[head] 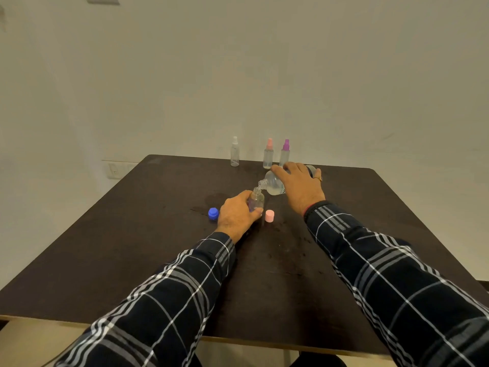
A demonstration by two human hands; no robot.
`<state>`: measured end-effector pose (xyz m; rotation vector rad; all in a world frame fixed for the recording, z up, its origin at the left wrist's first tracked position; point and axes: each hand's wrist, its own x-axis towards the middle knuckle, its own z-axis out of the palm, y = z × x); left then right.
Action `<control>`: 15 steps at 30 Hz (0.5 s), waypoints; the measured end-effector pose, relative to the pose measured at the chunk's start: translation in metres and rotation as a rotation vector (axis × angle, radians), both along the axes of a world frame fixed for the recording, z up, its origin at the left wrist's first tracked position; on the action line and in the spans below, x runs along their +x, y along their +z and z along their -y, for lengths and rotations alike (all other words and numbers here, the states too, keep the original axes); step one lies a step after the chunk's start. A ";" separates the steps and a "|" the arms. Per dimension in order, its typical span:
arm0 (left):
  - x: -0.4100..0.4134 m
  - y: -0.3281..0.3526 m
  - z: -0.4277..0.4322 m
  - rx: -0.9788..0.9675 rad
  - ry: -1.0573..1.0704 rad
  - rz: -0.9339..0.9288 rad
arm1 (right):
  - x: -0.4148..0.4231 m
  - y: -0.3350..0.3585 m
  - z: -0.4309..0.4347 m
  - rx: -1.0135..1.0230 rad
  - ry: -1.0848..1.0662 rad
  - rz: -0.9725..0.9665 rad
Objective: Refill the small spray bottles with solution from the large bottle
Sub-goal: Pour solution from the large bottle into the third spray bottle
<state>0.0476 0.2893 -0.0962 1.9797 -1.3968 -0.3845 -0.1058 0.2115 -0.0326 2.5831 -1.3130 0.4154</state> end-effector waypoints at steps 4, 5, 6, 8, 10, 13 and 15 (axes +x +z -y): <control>0.000 0.000 0.000 -0.005 0.002 0.005 | 0.001 0.001 0.000 -0.001 -0.002 -0.007; 0.000 0.000 0.000 -0.004 0.002 0.007 | 0.000 0.001 0.000 -0.004 -0.002 -0.007; 0.000 0.000 0.000 -0.001 0.002 0.011 | 0.001 0.001 0.000 -0.006 -0.002 -0.007; 0.000 0.000 0.001 0.007 0.001 0.010 | 0.001 0.001 0.000 -0.003 -0.001 -0.008; 0.000 0.000 0.001 0.014 -0.001 0.001 | 0.000 0.001 0.000 0.002 -0.003 -0.008; 0.000 0.000 0.001 0.015 0.002 -0.002 | 0.001 0.001 0.000 0.001 0.000 -0.006; 0.000 0.001 0.001 0.015 0.002 0.003 | 0.001 0.001 0.001 -0.003 -0.001 -0.008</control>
